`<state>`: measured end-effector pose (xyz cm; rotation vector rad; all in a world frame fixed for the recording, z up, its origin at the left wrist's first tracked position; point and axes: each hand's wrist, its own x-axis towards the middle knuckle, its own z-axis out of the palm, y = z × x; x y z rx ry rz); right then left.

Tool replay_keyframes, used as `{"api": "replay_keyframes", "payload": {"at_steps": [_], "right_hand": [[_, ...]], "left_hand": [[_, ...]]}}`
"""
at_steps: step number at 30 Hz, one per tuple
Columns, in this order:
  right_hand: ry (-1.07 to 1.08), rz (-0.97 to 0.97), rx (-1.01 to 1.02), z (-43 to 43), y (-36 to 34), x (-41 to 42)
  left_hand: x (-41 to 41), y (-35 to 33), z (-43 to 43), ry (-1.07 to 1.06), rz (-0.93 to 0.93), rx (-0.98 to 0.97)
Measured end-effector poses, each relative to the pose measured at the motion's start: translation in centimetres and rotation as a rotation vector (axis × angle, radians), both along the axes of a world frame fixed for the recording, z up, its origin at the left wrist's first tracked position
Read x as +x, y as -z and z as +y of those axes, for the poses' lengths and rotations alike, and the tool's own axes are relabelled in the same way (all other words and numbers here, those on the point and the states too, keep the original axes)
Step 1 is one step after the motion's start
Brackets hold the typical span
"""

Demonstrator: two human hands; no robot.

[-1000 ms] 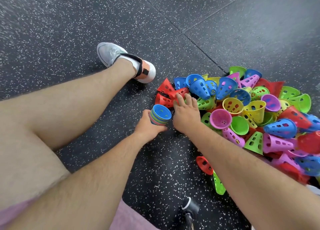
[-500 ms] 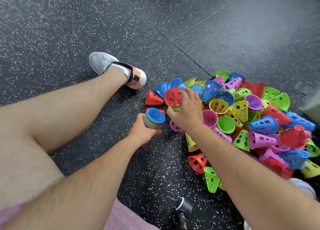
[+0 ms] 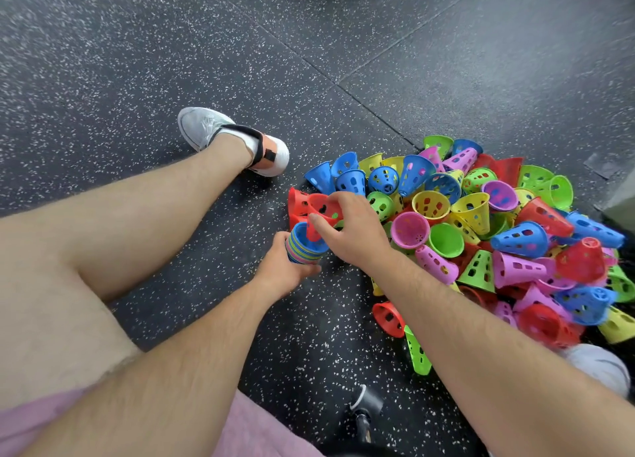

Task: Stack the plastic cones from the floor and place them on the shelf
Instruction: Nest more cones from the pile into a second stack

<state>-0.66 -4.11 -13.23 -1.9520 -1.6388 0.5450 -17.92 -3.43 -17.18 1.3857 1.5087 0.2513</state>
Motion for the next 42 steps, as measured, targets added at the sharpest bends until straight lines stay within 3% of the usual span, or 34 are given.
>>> {"api": "replay_keyframes", "payload": {"at_steps": [9, 14, 19, 32, 38, 42], "right_hand": [[-0.199, 0.035, -0.156, 1.1, 1.4, -2.7], [-0.265, -0.288, -0.168, 2.4, 4.2, -2.8], [-0.366, -0.447, -0.260, 3.1, 5.1, -3.0], [-0.427, -0.630, -0.253, 3.2, 4.3, -0.3], [-0.376, -0.594, -0.196, 3.6, 4.5, 0.6], [-0.170, -0.303, -0.109, 3.2, 3.8, 1.2]], "left_hand": [[-1.1, -0.4, 0.7, -0.121, 0.069, -0.002], [-2.3, 0.5, 1.1, -0.185, 0.117, -0.023], [-2.6, 1.0, 1.4, -0.195, 0.106, -0.031], [-2.5, 0.9, 1.2, -0.180, 0.103, -0.040], [-2.5, 0.3, 1.0, -0.165, 0.109, -0.035], [-2.4, 0.4, 1.2, -0.164, 0.117, -0.030]]}}
